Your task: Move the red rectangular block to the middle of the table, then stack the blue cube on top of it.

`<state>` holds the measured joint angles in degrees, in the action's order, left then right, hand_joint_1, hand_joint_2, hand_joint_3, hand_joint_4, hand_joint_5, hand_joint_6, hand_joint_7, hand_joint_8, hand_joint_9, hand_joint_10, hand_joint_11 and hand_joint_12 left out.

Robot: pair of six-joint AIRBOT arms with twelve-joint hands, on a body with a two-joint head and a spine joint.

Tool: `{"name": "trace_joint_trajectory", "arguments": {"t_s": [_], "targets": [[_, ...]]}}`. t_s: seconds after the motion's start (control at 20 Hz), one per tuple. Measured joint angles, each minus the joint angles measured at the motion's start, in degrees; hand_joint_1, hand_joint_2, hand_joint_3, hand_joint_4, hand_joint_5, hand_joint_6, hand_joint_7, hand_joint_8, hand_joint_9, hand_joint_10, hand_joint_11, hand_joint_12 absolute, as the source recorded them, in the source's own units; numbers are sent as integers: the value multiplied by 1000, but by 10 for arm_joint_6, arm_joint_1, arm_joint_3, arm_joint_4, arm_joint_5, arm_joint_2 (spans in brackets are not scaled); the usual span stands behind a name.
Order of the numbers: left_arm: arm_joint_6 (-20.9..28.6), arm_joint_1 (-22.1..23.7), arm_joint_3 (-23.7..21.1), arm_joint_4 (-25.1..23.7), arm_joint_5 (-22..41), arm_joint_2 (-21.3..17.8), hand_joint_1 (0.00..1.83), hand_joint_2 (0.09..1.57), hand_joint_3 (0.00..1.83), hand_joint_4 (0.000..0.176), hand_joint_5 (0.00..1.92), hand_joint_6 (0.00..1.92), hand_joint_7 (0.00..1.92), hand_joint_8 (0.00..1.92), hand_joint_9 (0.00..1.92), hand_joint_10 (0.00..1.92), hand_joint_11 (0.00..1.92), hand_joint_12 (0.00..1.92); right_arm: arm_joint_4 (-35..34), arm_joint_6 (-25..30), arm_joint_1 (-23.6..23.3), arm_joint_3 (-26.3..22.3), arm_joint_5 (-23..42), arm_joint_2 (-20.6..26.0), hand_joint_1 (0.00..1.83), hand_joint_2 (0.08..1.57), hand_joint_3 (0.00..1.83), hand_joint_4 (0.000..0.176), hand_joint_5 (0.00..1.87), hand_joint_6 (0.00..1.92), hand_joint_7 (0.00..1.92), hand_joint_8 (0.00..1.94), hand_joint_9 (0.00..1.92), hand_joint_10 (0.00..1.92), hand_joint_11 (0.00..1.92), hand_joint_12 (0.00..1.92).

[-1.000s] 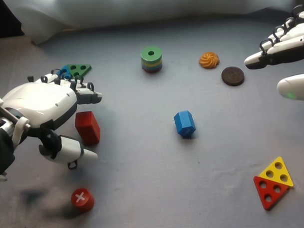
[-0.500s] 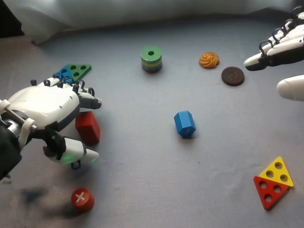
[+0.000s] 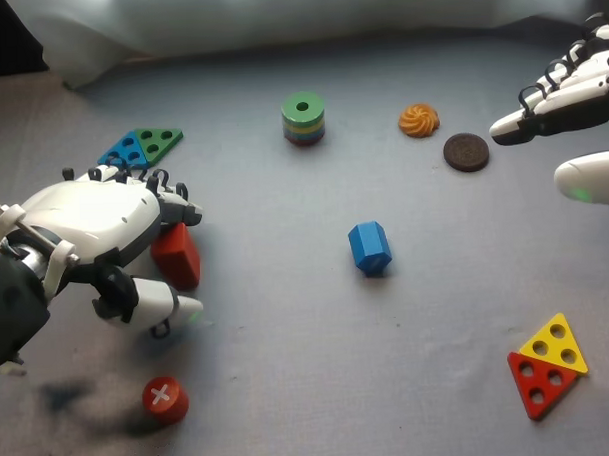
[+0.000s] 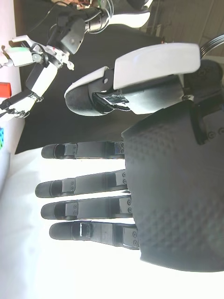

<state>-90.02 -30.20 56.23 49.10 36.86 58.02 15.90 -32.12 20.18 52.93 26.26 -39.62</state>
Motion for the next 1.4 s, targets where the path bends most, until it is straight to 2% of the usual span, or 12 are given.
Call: {"name": "trace_joint_trajectory", "arguments": {"t_s": [0.1,0.15,0.25,0.35,0.45,0.6,0.75,0.85,1.0,1.1,1.15,1.4], "targets": [[-2,1,0,3,1,0,725,1089,11,19,445,1,312,5,243,7,0,660,1,0,0,0,0,0,20,1333,0,0,433,3,432,3,354,6,0,717],[-5,1,0,8,0,0,726,1092,11,7,444,0,315,6,248,9,0,661,2,0,0,0,0,0,34,1332,0,0,437,4,437,4,359,6,0,731],[-9,3,0,16,0,0,694,1097,11,18,437,1,314,4,252,9,0,660,2,-1,0,0,0,0,16,1335,0,0,435,2,437,2,359,5,0,742],[-14,7,0,18,0,0,700,1084,2,16,448,4,330,6,269,11,0,687,2,-1,0,0,0,0,17,1334,0,0,434,1,434,0,356,2,0,716],[-14,7,0,20,0,0,686,1085,1,22,444,2,325,2,260,4,0,665,3,-2,0,0,0,0,30,1333,0,0,444,3,445,3,366,5,0,721],[-15,7,0,22,0,0,672,1068,0,4,433,0,314,1,250,0,0,649,7,-2,0,0,0,0,21,1332,0,0,439,0,443,1,366,3,0,722],[-18,8,-1,26,1,0,691,1046,0,15,457,8,326,3,256,2,0,664,11,-3,0,-1,0,0,60,1325,0,0,449,4,456,3,374,4,0,755],[-19,10,-2,29,0,0,680,1053,0,0,444,1,308,0,244,0,0,676,11,-3,0,-1,0,0,42,1327,0,0,440,2,444,1,361,0,0,729],[-19,10,-2,29,1,1,657,1057,0,1,475,10,336,7,261,7,0,691,13,-3,0,-1,0,0,58,1326,0,0,455,3,455,2,374,3,0,759],[-19,10,-2,29,1,0,642,1069,5,10,506,19,357,11,269,8,0,694,13,-3,0,-1,0,0,35,1329,2,0,454,2,457,2,373,2,0,739],[-21,10,-2,29,1,0,656,1072,5,0,511,19,358,10,259,3,0,688,13,-3,0,-1,0,0,30,1331,2,0,455,2,460,3,375,2,0,735],[-25,11,-2,31,1,0,702,1080,0,0,589,23,407,7,304,12,0,736,13,-3,0,-1,0,0,54,1326,0,0,456,0,456,0,365,0,0,759]]}}
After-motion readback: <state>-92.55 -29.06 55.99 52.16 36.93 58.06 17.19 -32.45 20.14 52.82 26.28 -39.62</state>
